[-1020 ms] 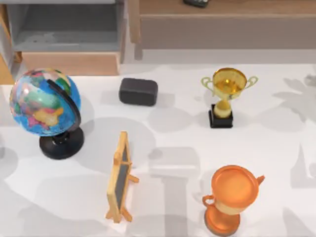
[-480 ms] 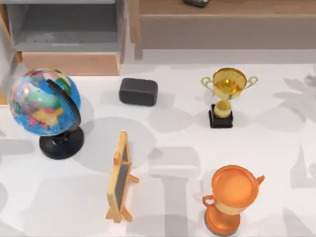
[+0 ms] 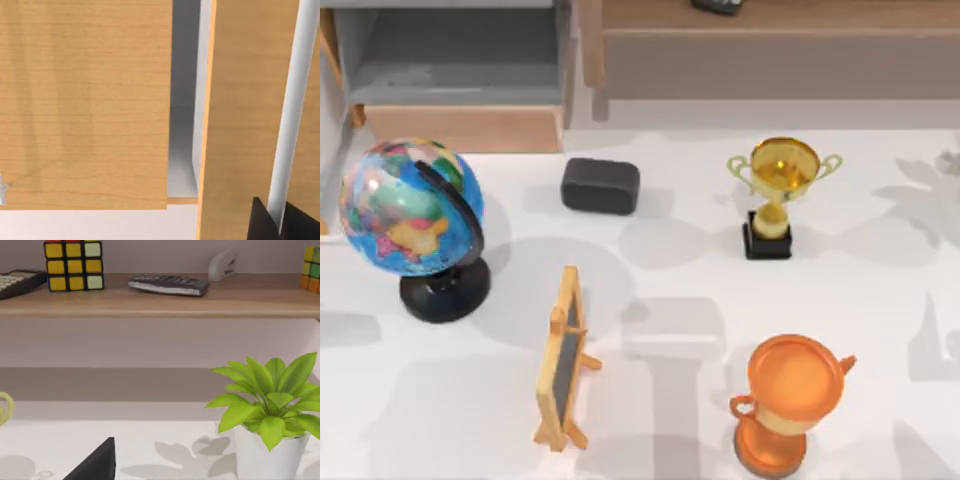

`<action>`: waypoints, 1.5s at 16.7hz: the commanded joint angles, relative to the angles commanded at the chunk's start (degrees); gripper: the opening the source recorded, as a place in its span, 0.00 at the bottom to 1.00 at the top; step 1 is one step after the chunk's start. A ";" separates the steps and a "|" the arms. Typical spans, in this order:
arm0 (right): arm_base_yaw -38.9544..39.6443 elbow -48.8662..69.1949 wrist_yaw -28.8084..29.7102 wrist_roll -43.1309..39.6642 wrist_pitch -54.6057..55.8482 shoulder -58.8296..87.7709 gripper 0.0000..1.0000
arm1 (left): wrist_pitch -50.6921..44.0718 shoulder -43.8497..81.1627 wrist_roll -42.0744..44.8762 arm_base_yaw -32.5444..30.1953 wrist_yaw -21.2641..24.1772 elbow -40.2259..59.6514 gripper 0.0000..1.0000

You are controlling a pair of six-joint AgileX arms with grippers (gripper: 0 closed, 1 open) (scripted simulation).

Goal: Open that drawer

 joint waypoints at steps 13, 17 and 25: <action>0.00 0.00 0.00 0.00 0.00 0.00 1.00 | 3.53 -2.45 0.25 3.66 3.57 -5.97 0.45; 0.00 0.00 0.00 0.00 0.00 0.00 1.00 | 3.53 -2.45 0.25 3.66 3.57 -5.97 0.75; 0.00 0.00 0.00 0.00 0.00 0.00 1.00 | 3.53 -2.45 0.25 3.66 3.57 -5.97 1.00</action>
